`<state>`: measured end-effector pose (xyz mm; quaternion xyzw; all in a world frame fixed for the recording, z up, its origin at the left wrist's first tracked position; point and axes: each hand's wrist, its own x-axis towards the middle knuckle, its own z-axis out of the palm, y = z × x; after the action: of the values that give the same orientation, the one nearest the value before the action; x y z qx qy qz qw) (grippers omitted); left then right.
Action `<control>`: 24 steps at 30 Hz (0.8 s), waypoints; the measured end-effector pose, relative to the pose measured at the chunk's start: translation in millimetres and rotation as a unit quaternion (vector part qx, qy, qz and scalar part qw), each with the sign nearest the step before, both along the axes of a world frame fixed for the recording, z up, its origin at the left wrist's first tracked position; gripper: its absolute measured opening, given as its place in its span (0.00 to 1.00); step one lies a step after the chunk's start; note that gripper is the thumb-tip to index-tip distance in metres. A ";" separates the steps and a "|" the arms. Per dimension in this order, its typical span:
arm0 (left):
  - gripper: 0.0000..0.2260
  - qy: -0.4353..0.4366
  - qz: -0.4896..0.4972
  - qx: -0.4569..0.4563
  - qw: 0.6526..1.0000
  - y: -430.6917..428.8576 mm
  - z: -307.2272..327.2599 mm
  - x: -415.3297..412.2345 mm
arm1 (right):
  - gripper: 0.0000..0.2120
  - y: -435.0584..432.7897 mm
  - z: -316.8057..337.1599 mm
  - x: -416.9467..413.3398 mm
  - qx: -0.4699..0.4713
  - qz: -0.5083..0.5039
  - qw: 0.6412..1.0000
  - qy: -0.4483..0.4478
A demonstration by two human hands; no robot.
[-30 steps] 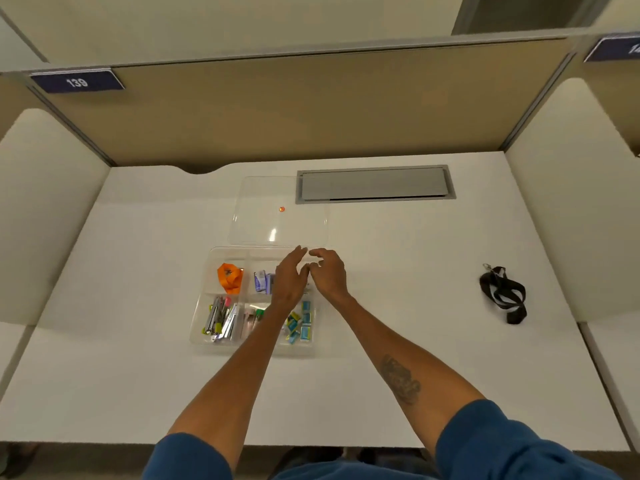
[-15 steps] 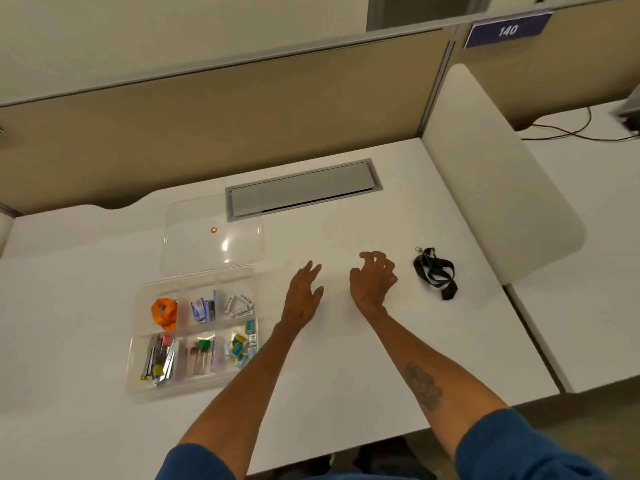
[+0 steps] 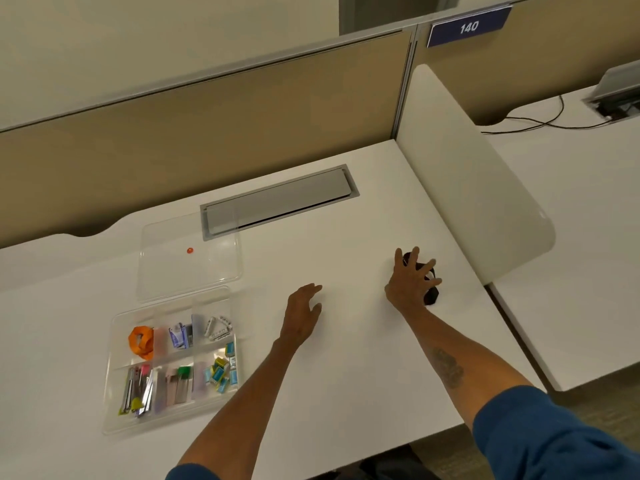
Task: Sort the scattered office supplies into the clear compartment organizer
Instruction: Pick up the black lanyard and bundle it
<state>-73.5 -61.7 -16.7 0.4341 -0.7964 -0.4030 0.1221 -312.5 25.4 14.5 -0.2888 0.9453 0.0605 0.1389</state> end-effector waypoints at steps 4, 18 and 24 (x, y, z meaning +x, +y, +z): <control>0.19 -0.008 -0.001 0.002 1.000 1.2 -2.8 1.4 | 0.39 3.1 -10.3 -2.3 0.017 0.011 1.000 -0.004; 0.17 0.028 0.066 0.085 0.994 6.2 3.0 20.5 | 0.12 -20.6 -10.0 33.4 -0.347 -0.109 0.892 -0.269; 0.17 0.121 0.184 0.297 0.929 8.9 34.2 20.3 | 0.14 -50.3 21.9 100.1 -0.465 -0.184 0.724 -0.476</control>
<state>-53.2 -52.8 17.4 0.5369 -0.5257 -0.6413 0.1551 -212.4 -24.9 36.4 -0.1283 0.6994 -0.5586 0.4270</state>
